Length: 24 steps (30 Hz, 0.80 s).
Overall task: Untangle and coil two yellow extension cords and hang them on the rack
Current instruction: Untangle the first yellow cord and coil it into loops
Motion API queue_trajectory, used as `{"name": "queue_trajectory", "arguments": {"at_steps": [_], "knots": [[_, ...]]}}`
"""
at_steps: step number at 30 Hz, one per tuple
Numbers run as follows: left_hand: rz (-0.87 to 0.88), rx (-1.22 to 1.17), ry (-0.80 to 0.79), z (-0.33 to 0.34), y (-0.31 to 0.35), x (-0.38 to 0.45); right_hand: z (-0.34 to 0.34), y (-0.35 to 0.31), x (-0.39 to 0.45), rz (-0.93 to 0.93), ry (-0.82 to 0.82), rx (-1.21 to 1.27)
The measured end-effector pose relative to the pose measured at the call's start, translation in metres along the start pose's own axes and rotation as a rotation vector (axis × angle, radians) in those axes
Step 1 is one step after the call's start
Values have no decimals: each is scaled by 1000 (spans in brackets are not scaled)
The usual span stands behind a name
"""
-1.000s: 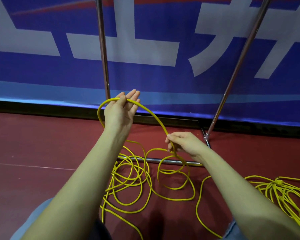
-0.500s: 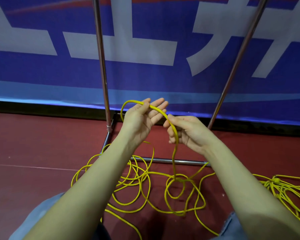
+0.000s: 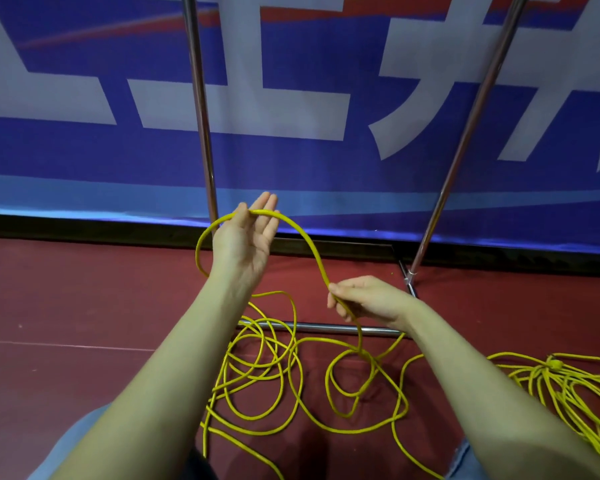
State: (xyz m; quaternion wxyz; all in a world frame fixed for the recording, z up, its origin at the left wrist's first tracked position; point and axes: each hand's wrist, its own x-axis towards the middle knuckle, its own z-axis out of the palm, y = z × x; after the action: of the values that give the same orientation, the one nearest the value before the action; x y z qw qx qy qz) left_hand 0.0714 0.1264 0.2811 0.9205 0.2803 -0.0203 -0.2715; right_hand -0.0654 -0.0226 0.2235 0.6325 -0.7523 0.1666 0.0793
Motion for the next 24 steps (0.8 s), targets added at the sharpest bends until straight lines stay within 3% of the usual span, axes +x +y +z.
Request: {"name": "queue_trajectory", "arguments": {"at_steps": [4,7,12,16,21,24], "knots": [[-141,252,-62,-2,-23,-11,11,-14,-2,-48,-43,36],[-95,347,-140,2,-32,-20,12,-24,-3,-96,-3,64],[-4,220,-151,13,-21,-22,7,-22,-7,-40,-120,165],[40,88,-130,16,-6,-21,5,5,-4,157,-171,-65],[120,-96,18,0,4,-8,2,7,2,26,-58,108],[18,101,0,-1,-6,-9,6,-3,2,-22,-31,78]]}}
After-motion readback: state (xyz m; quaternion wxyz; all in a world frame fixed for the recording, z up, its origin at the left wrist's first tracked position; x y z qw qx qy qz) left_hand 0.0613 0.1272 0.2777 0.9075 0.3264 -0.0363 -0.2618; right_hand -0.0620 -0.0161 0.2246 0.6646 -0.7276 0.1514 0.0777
